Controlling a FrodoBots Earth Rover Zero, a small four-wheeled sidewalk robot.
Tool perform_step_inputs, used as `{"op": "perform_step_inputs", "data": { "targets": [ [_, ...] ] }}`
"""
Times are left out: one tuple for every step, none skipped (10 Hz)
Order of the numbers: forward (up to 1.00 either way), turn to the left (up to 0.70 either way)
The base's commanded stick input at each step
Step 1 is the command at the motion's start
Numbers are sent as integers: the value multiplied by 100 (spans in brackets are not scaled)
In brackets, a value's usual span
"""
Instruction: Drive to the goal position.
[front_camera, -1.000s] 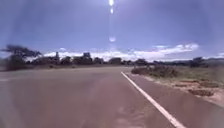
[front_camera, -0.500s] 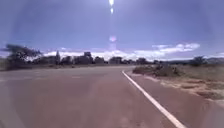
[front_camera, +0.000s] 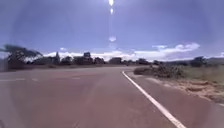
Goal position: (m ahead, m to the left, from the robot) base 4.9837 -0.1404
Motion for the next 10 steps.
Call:
{"op": "perform_step_inputs", "data": {
  "targets": [
    [70, -14],
    [70, -14],
    [70, -11],
    [70, -8],
    [70, -5],
    [70, -2],
    [70, 0],
    [70, 0],
    [70, 0],
    [70, 0]
  ]
}}
